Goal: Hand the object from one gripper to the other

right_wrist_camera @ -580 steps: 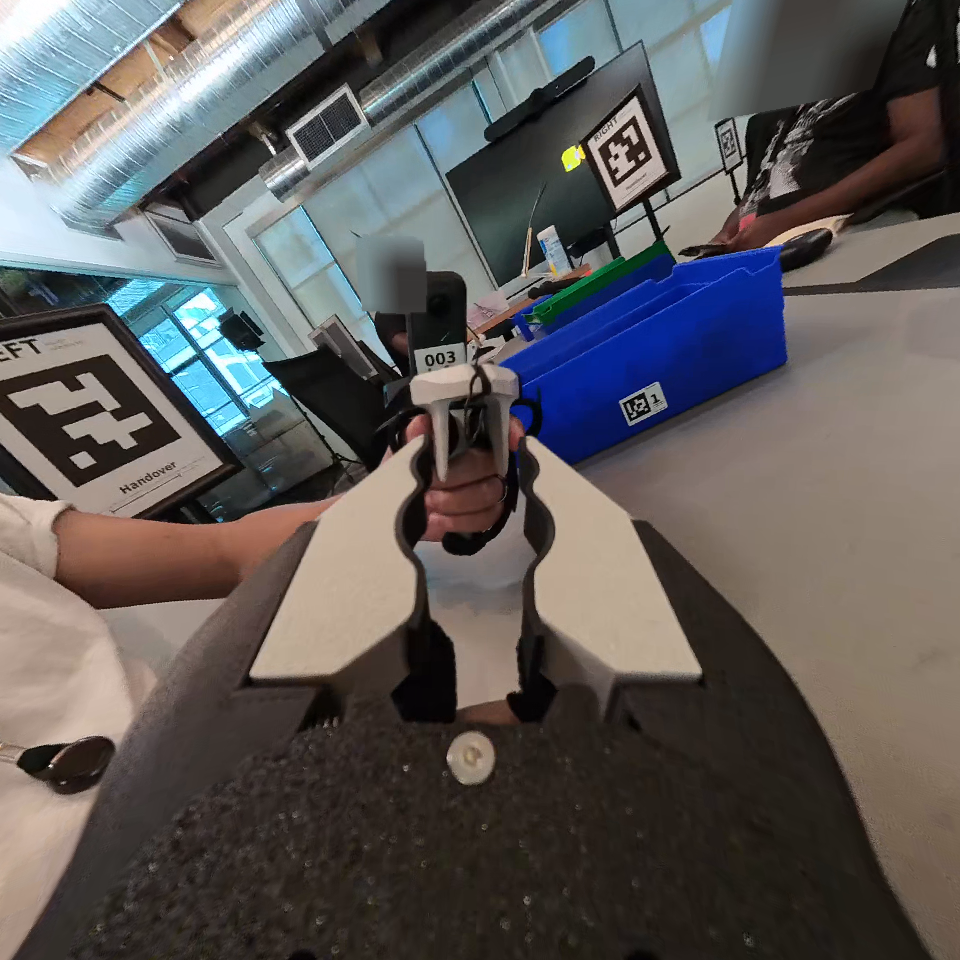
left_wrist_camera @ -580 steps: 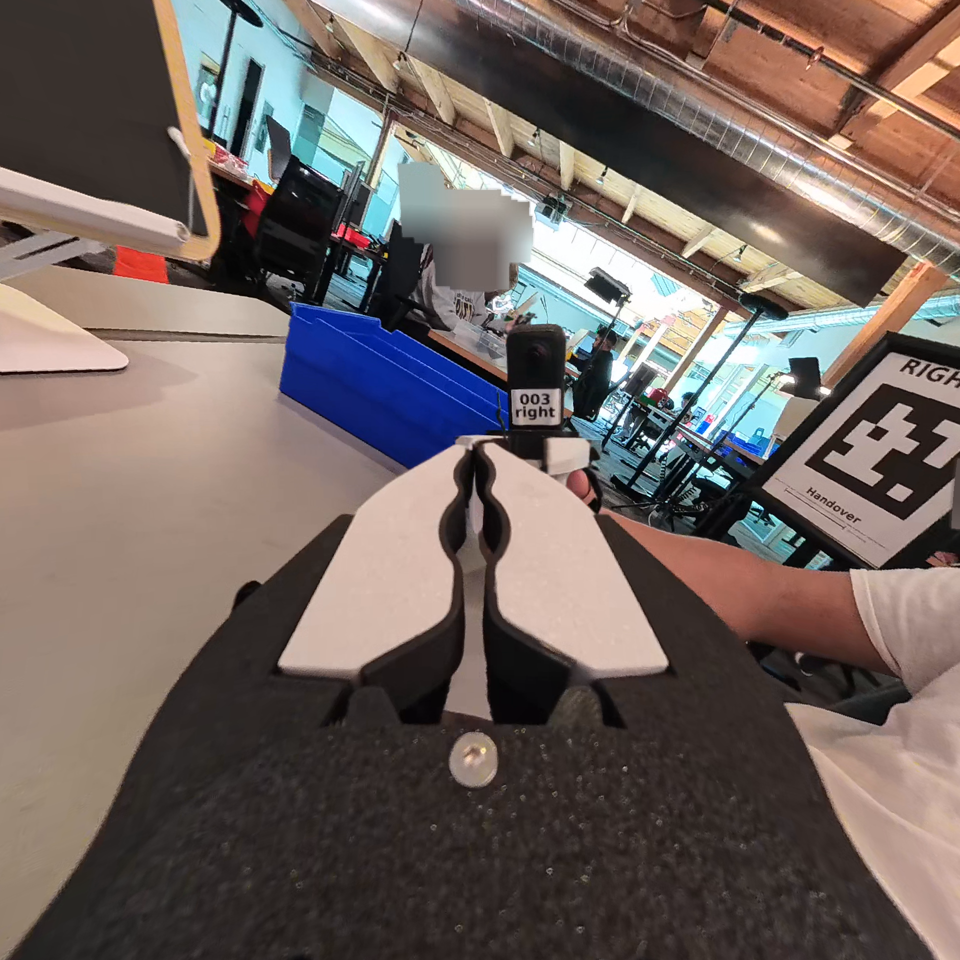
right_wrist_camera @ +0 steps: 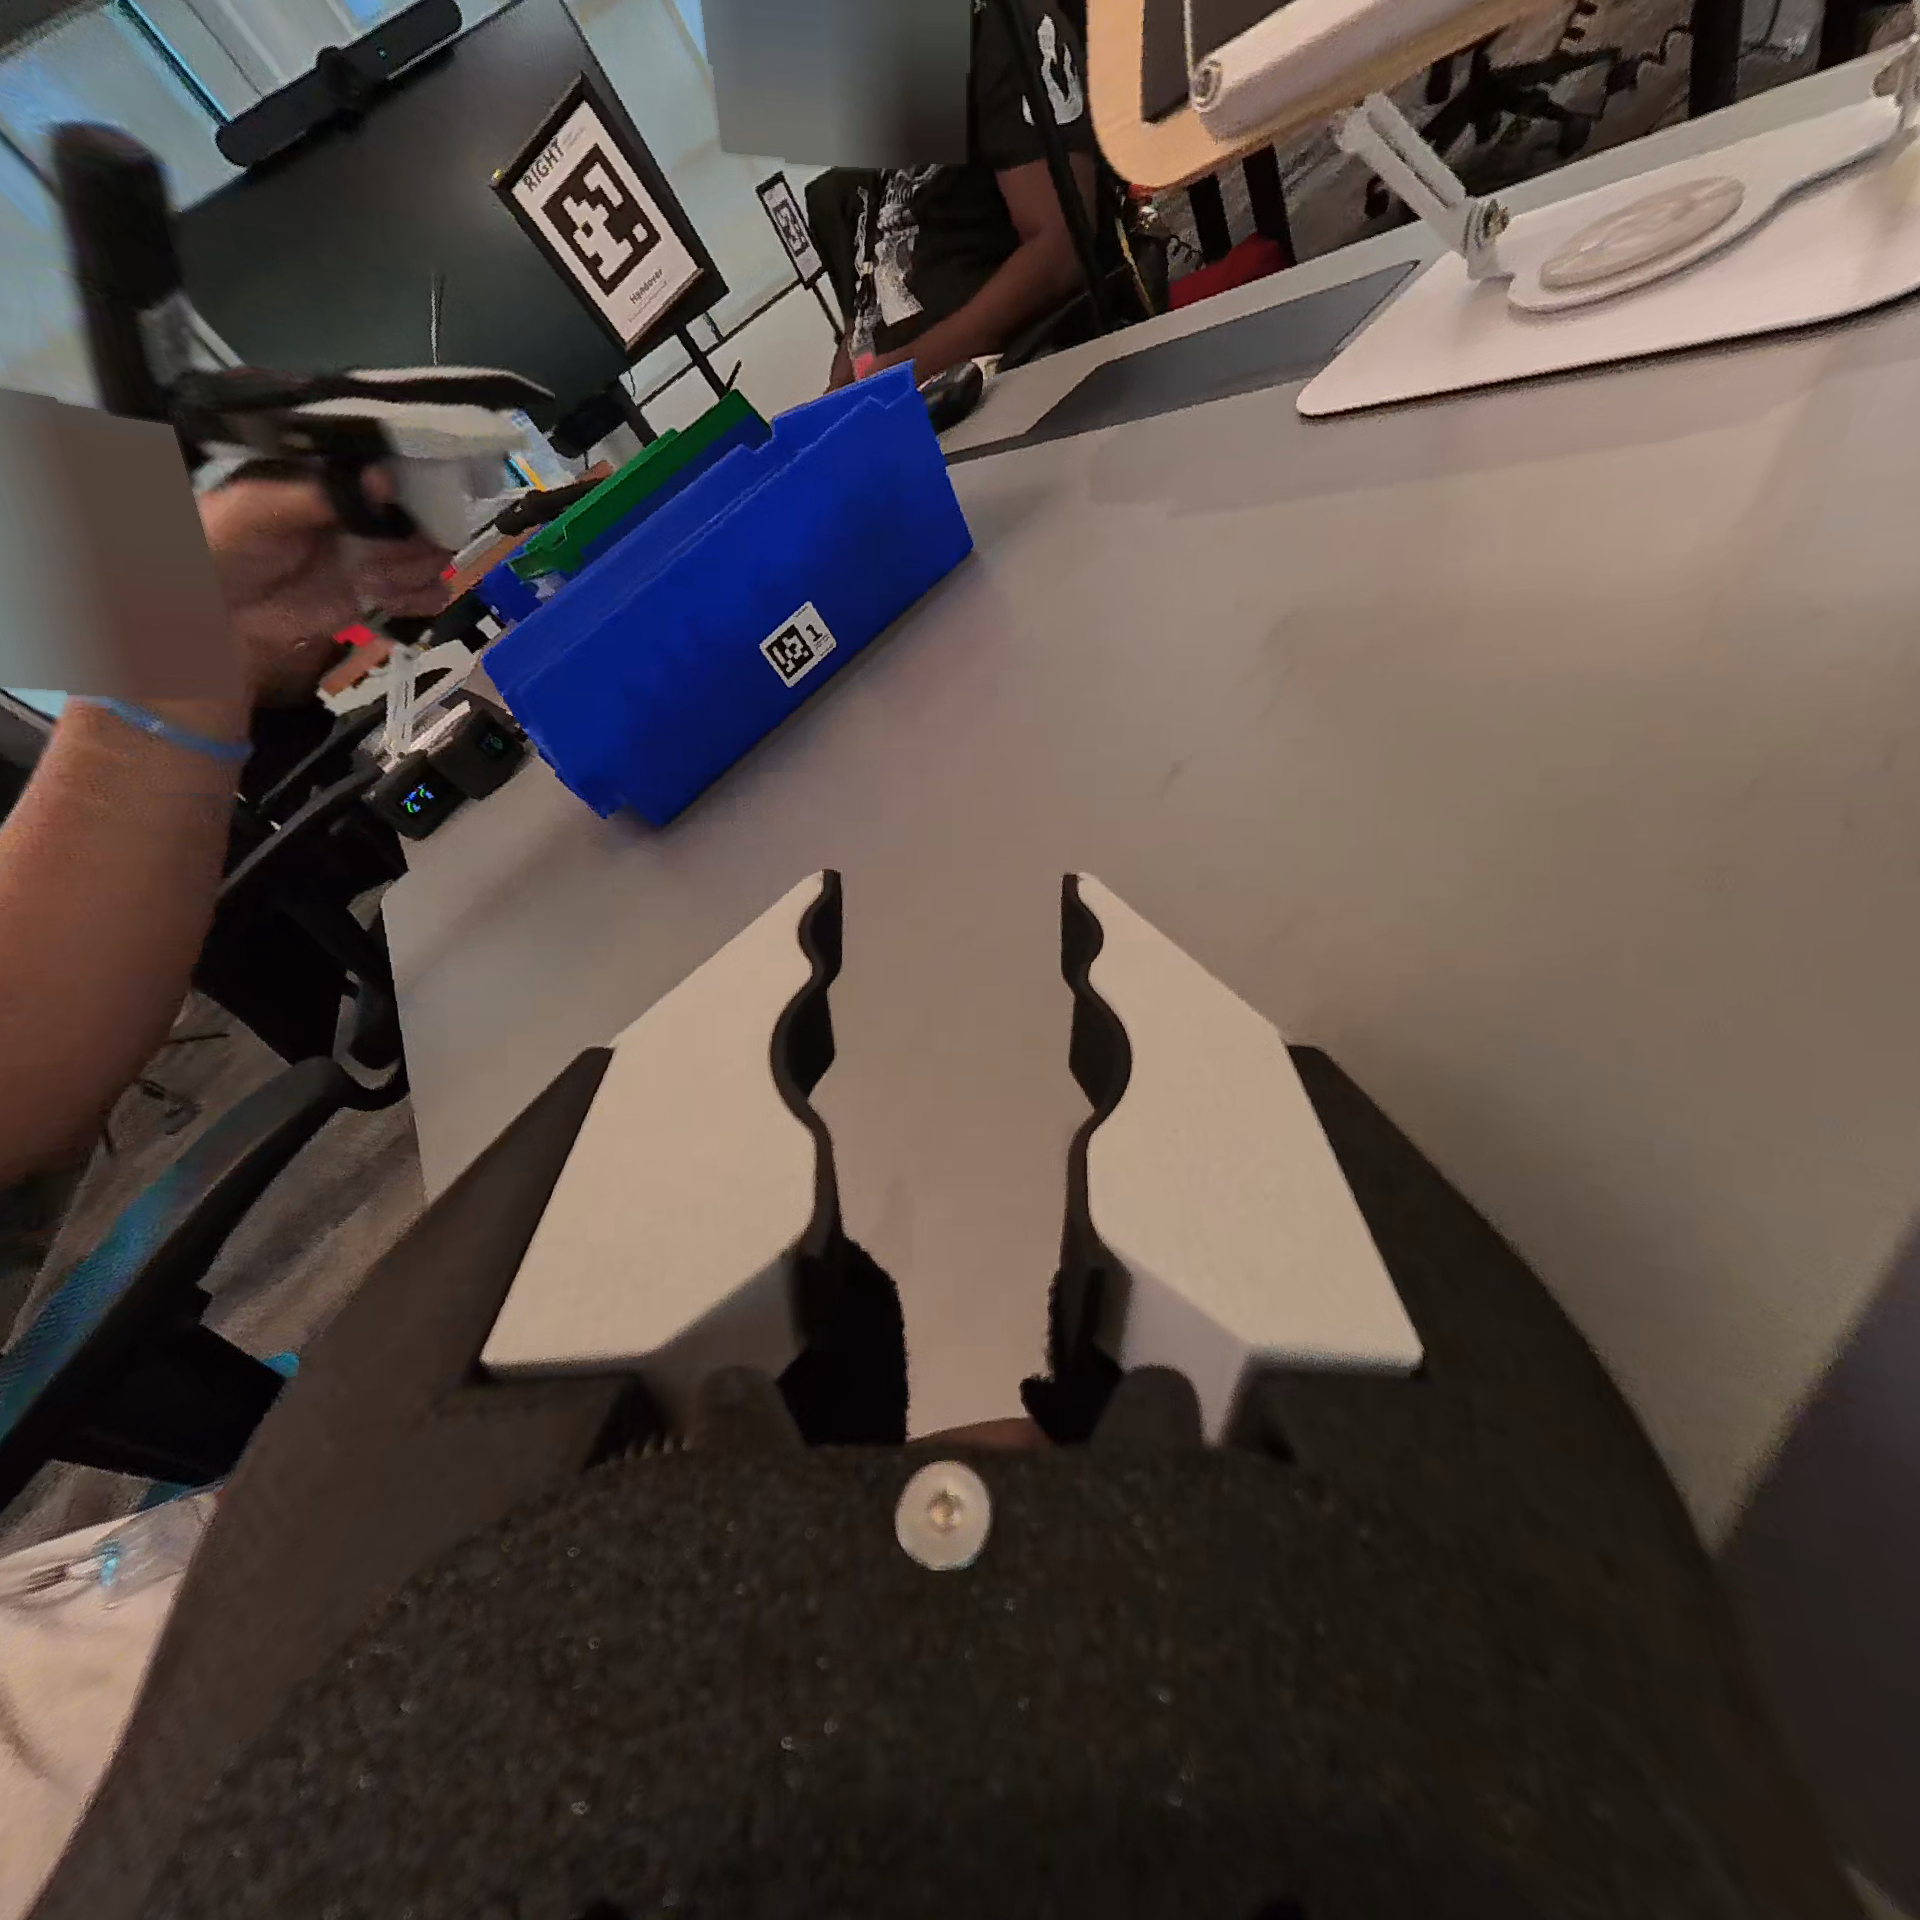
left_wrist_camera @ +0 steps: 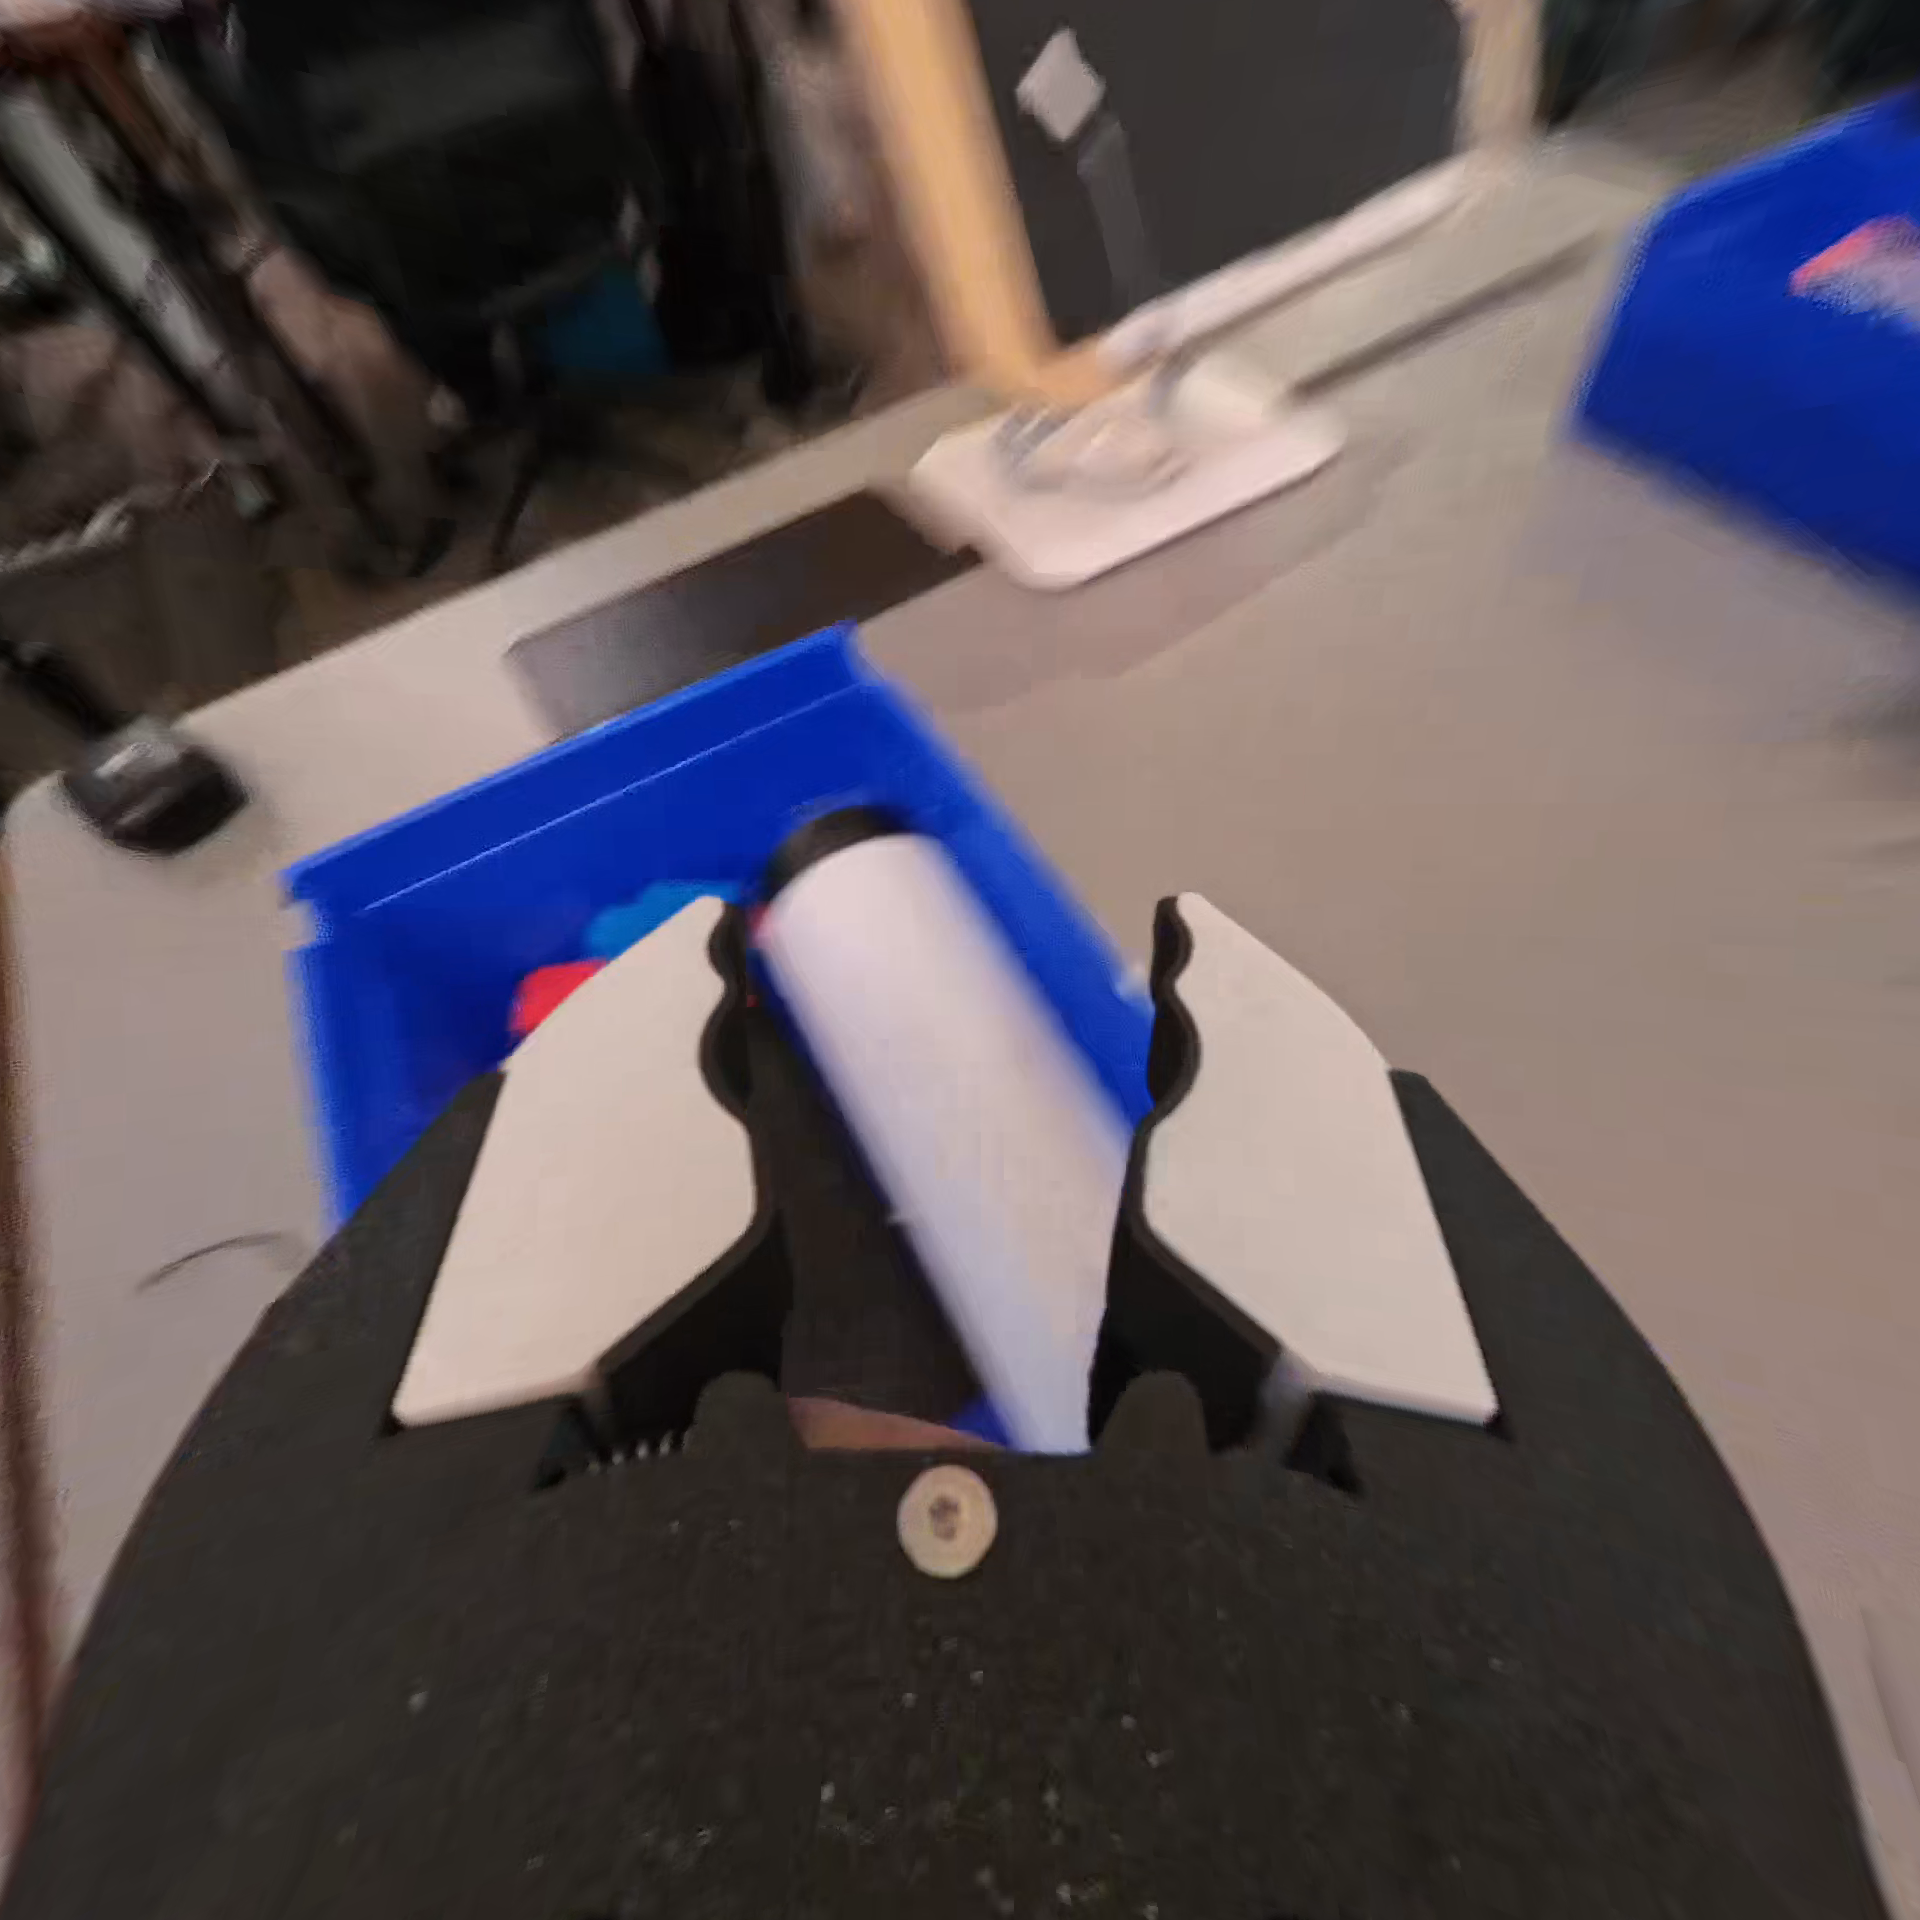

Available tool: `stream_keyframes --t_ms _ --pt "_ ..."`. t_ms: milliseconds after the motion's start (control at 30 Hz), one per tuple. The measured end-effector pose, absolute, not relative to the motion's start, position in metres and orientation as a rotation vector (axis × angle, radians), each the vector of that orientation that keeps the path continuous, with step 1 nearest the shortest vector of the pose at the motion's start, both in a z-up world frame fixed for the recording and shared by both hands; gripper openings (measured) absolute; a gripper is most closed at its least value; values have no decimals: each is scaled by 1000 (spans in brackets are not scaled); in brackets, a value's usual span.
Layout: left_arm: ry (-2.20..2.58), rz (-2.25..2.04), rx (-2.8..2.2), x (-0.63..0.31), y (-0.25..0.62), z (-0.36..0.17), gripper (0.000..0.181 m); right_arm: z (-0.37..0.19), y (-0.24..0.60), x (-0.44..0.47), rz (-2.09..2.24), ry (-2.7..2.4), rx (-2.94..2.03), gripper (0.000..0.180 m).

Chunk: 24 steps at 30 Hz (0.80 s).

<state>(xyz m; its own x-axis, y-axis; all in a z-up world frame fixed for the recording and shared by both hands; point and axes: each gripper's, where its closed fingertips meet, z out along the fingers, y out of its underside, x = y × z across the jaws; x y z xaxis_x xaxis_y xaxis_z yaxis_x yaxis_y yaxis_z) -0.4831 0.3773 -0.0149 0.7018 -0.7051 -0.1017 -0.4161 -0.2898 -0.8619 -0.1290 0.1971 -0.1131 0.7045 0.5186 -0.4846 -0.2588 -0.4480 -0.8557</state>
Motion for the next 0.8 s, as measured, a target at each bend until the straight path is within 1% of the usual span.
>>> stream_keyframes --t_ms 67,100,167,267,367,400,467,667,800 --pt "918 -157 -2083 -514 433 -46 77 -113 198 -128 937 -170 -1826 42" --pt "936 -100 -2152 -522 455 -61 73 -114 199 -129 957 -160 -1825 42" --pt "997 -110 -2263 -521 482 -91 75 -116 199 -129 983 -147 -1836 42" --pt "1043 -90 -2337 -515 509 -123 78 -118 198 -129 1018 -132 -1837 42" --pt "1077 -33 -2398 -511 521 -149 72 -119 198 -130 1058 -120 -1836 42" --pt "1088 -5 -2423 -513 523 -156 73 -119 198 -132 1073 -120 -1839 42" --pt "1101 -4 -2476 -514 521 -169 66 -121 197 -137 1104 -132 -1851 42" --pt "1087 53 -2448 -516 522 -166 66 -123 192 -150 1107 -209 -1876 42" --pt "1098 265 -2260 -519 520 -132 66 -120 191 -153 1089 -240 -1865 42"
